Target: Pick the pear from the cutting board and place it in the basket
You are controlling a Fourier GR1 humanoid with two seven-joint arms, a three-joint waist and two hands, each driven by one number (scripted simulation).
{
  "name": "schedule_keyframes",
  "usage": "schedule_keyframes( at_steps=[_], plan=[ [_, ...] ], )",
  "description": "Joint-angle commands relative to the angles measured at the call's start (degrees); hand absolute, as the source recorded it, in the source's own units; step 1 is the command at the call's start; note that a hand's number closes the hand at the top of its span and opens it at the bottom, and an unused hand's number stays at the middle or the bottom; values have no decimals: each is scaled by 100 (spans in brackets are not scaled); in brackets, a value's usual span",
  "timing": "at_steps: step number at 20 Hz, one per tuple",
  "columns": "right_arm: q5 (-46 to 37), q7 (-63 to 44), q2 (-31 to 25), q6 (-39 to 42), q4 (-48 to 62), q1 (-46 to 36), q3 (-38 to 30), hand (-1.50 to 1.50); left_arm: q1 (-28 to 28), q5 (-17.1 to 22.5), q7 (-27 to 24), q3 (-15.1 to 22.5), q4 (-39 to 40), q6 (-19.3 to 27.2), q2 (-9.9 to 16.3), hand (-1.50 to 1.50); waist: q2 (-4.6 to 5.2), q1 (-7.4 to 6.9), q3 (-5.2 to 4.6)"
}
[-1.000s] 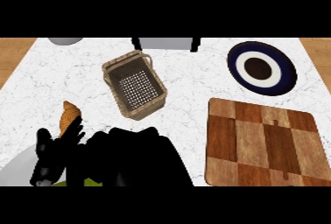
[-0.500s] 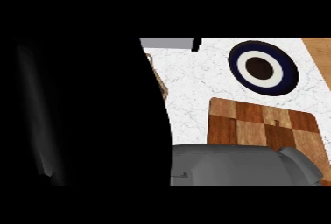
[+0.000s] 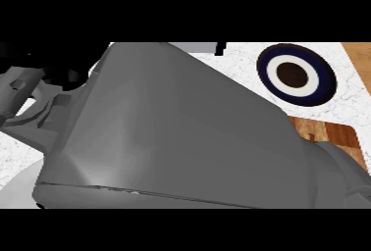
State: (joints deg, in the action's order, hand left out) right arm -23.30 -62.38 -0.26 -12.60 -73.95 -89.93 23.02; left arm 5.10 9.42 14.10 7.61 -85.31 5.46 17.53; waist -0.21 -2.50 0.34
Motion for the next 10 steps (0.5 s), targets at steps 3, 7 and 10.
schedule_keyframes(
  at_steps=[3,7,10],
  plan=[
    [497,111,25,-715,1098,-208,197,150,62,-52,172,58,414,-7,-99,0,69,-3,-55],
    [1011,523,25,-1236,1527,-45,-308,150,188,-55,16,71,384,-97,-88,0,111,-90,-55],
    [1240,1094,25,-1548,1703,311,-61,150,8,-84,-138,-16,673,-79,-162,0,103,3,-54]
  ],
)
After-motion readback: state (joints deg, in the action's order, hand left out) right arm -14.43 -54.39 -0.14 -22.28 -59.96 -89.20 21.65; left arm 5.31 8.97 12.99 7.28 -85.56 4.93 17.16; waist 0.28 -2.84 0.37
